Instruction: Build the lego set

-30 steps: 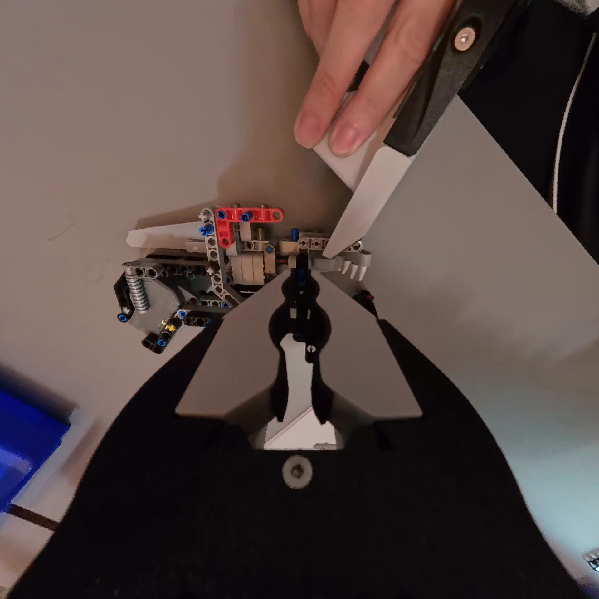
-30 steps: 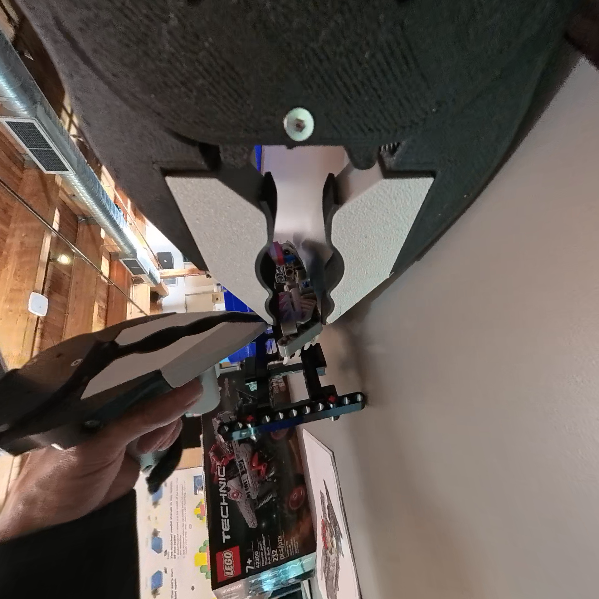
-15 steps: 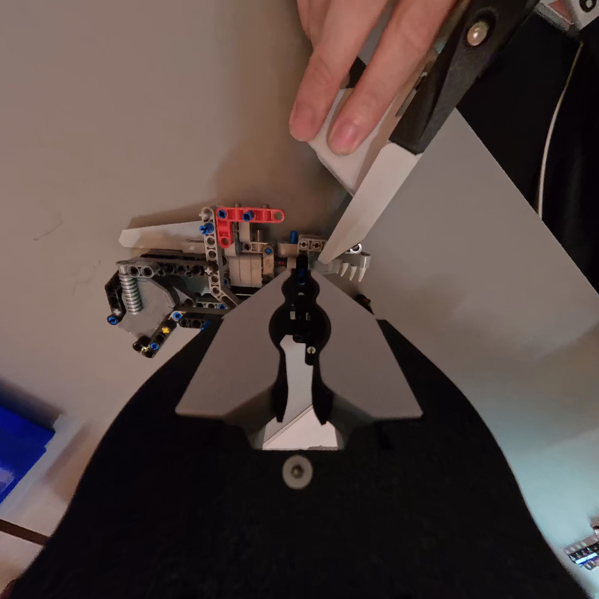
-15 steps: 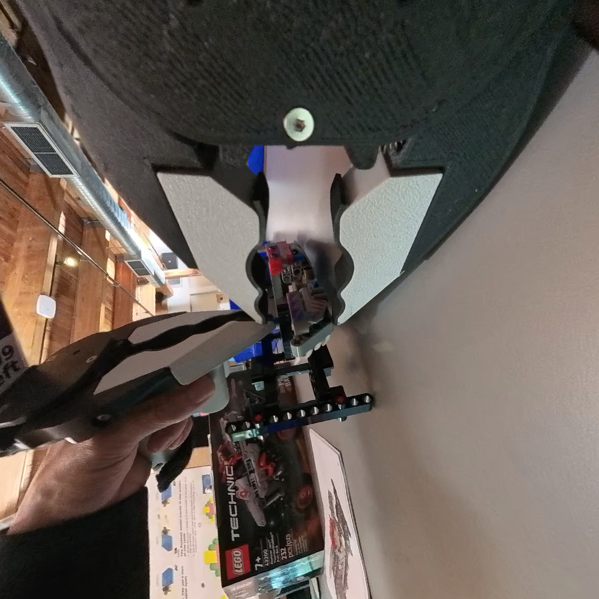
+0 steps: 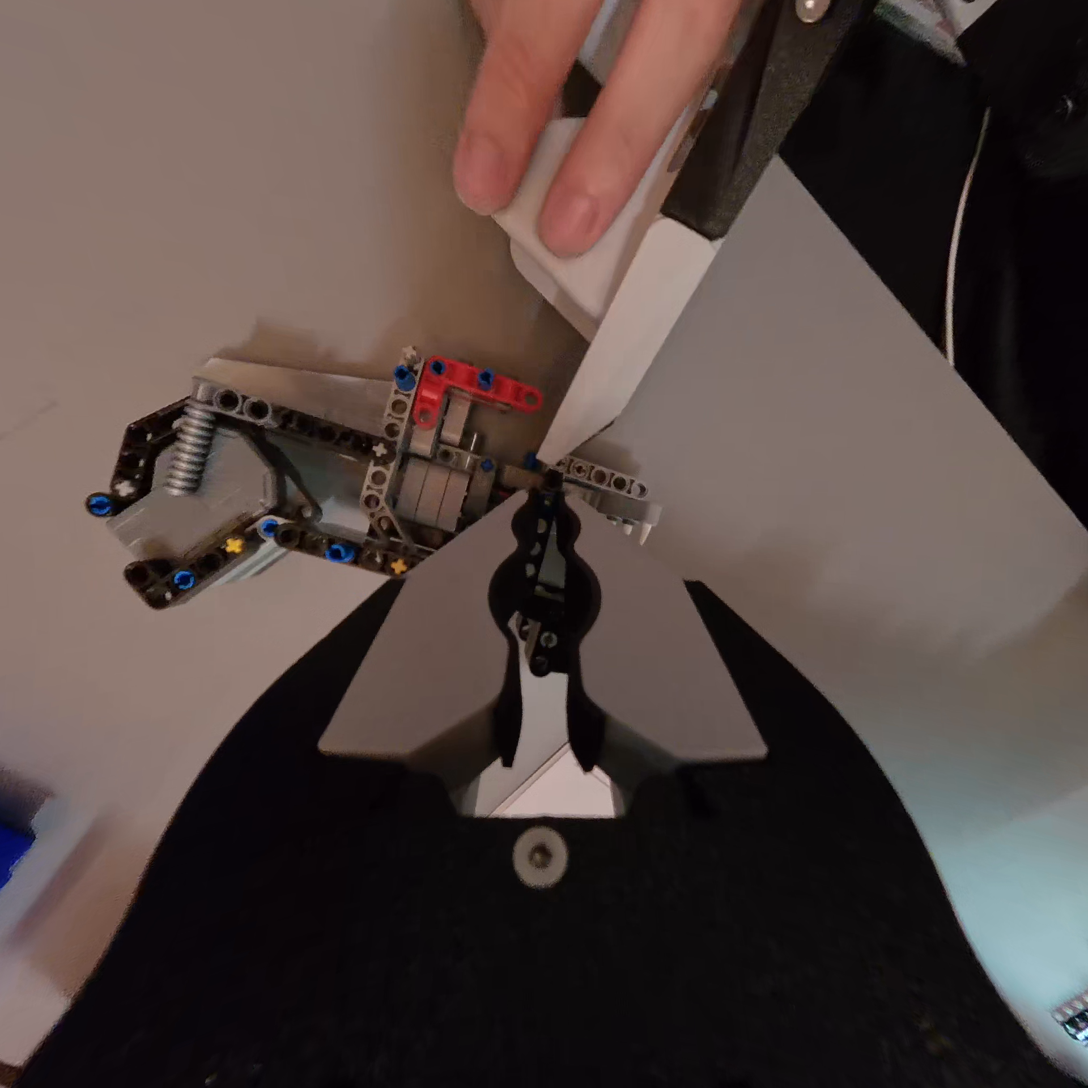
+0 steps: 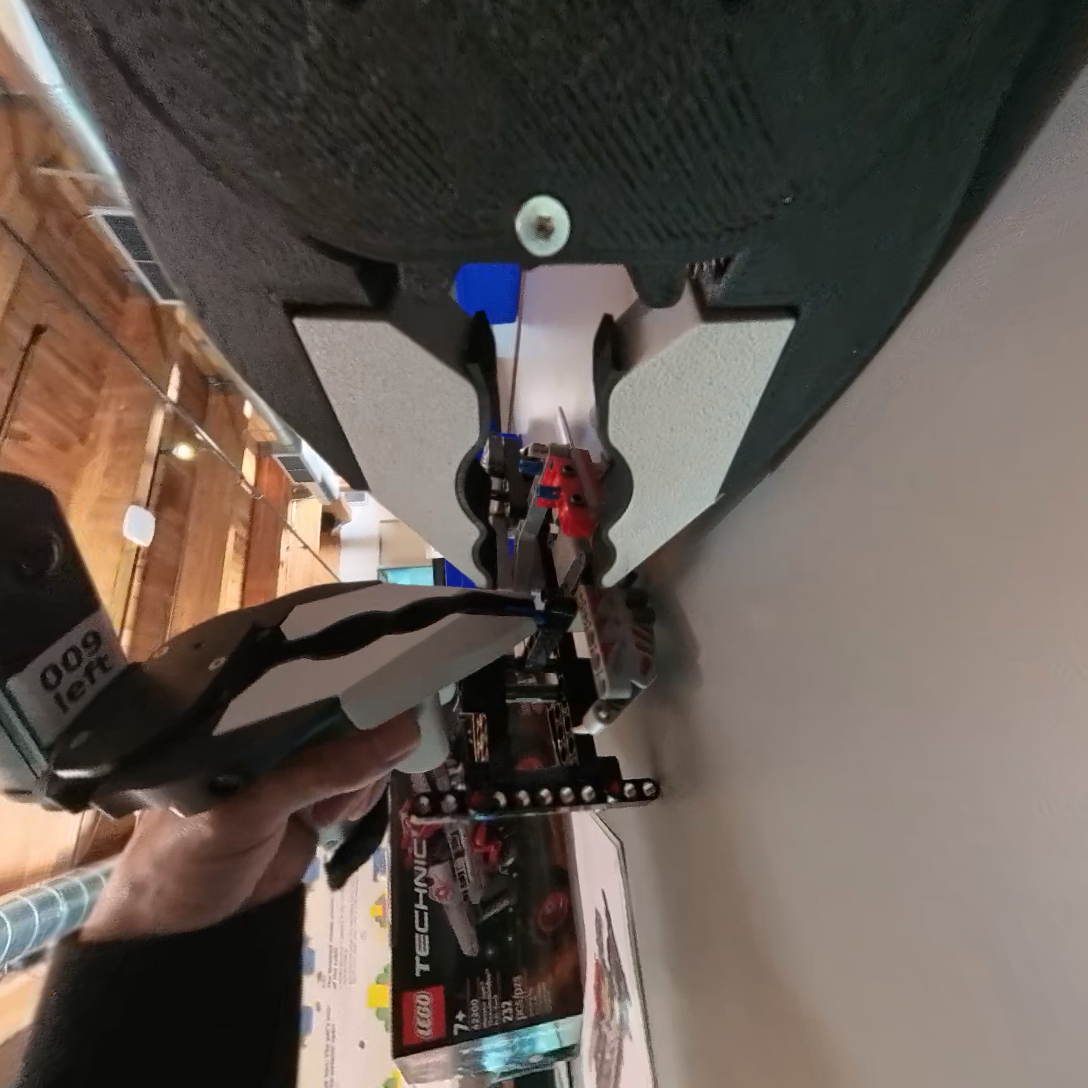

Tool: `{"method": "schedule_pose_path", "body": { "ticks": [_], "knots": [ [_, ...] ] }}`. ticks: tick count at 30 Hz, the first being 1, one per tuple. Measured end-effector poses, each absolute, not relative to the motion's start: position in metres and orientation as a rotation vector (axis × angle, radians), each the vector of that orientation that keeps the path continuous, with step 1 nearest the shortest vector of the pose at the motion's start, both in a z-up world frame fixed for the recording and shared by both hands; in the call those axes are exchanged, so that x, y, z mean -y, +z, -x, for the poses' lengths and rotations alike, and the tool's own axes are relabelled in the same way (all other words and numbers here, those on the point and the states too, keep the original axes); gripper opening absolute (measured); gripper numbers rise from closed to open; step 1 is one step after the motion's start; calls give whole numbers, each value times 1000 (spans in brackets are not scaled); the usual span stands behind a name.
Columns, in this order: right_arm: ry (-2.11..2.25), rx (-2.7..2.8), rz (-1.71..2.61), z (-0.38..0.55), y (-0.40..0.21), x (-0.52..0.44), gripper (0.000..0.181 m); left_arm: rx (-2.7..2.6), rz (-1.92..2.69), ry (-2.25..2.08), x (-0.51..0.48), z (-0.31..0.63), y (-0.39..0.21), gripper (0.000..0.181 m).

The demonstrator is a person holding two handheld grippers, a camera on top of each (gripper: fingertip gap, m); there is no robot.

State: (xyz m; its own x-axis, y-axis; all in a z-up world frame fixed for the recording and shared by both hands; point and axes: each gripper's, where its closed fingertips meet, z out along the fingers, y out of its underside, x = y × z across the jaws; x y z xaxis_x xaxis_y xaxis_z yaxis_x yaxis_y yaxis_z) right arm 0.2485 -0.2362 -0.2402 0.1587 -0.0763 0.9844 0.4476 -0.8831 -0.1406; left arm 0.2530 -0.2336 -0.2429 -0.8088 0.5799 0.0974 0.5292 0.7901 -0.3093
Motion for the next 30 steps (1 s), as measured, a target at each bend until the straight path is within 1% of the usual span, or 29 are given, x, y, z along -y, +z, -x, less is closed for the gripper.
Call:
{"method": "schedule_pose_path", "body": {
  "ticks": [1,6,10,13,16,17,18,20,22,24,28,30],
  "knots": [
    [-1792,361,2044,-250,-240,236,29,2801,874,404,233,-255,-242,2],
    [-1834,320,2018,-252,-235,239,32,2840,889,424,230,-262,-238,2],
    [-1827,245,2030,-253,-236,246,33,2852,862,517,231,-258,-231,7],
    [-1722,161,2091,-245,-239,251,32,2830,703,753,238,-254,-210,21],
    [-1416,-158,2090,-232,-226,253,27,2924,454,1023,239,-279,-188,30],
    [-1254,-297,2059,-228,-220,252,22,2924,397,1109,237,-285,-182,30],
    [-1087,-461,2011,-226,-215,253,22,2905,350,1179,233,-289,-179,29],
    [-749,-762,1941,-225,-216,252,22,2829,270,1237,228,-290,-179,30],
    [-567,-942,1880,-228,-222,248,21,2778,205,1215,227,-289,-187,29],
    [-528,-987,1800,-236,-222,240,18,2769,307,1203,228,-283,-191,27],
    [-501,-1114,1816,-250,-245,239,29,2825,613,1081,230,-273,-194,21],
    [-502,-1162,1774,-257,-246,237,22,2849,649,1019,235,-275,-197,21]
  ]
}}
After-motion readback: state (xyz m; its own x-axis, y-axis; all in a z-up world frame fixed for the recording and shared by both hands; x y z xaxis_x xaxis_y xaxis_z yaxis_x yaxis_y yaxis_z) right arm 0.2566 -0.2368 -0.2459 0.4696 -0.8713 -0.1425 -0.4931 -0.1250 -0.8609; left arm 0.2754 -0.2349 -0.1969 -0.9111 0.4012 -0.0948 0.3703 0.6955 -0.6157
